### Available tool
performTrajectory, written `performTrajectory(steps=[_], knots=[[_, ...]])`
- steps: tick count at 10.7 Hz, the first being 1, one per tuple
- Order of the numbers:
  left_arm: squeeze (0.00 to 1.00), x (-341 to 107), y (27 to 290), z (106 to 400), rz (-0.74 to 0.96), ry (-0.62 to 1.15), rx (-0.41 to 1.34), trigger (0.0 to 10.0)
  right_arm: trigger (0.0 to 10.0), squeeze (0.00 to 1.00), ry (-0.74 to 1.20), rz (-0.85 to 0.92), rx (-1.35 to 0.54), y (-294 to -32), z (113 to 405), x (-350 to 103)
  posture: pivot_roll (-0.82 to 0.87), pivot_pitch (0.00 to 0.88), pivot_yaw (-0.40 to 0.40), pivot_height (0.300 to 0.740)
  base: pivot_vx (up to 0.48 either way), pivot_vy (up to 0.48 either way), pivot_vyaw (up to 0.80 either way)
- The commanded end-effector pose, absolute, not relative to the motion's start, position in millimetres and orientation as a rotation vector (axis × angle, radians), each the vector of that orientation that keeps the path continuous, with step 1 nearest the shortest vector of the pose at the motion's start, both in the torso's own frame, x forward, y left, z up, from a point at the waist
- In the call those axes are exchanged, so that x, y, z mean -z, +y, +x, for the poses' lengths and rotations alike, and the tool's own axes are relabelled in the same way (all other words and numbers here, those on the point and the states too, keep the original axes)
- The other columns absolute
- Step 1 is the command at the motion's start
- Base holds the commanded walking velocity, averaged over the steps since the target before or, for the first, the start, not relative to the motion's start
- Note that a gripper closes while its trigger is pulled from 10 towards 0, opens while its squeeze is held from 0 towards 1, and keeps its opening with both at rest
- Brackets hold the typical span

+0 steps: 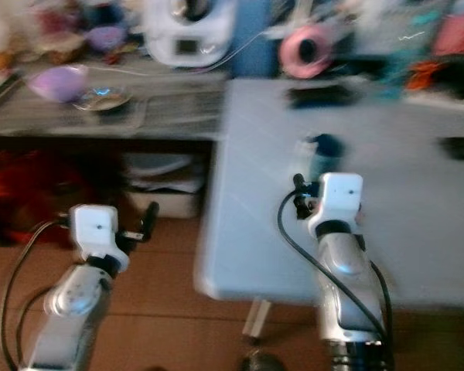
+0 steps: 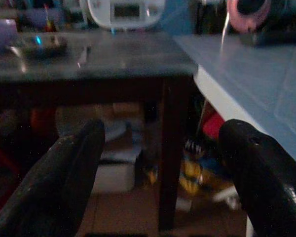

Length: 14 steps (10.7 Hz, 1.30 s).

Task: Setting the table

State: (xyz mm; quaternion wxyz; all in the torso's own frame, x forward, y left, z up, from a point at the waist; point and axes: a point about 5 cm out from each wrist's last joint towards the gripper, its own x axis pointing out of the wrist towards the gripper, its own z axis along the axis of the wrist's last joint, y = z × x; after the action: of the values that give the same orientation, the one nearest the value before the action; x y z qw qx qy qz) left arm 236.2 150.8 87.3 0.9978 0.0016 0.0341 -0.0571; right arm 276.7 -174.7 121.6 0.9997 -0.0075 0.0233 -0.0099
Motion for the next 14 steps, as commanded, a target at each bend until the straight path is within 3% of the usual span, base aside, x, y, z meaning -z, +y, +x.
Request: performTrajectory(steps=[1,4,8,14], knots=[[0.00,-92,153,239,0.004,0.050,0.107,10.0,10.0,0.00,0.041,-0.029,0.004,-174,278,-125,-0.04,0.000,0.040,0.740,0.000,0.000,0.00],[0.00,-92,153,238,-0.008,0.043,0.104,10.0,10.0,0.00,0.058,-0.051,-0.033,-172,277,-122,-0.04,0.000,0.033,0.740,0.000,0.000,0.00],[0.00,-92,153,236,-0.005,0.052,0.101,10.0,10.0,0.00,0.224,-0.123,-0.054,-181,283,-98,-0.02,0.013,0.030,0.740,0.000,0.000,0.00],[0.00,-93,155,234,0.004,0.061,0.117,10.0,10.0,0.00,0.296,-0.126,-0.055,-185,253,-86,-0.03,0.029,0.040,0.740,0.000,0.000,0.00]])
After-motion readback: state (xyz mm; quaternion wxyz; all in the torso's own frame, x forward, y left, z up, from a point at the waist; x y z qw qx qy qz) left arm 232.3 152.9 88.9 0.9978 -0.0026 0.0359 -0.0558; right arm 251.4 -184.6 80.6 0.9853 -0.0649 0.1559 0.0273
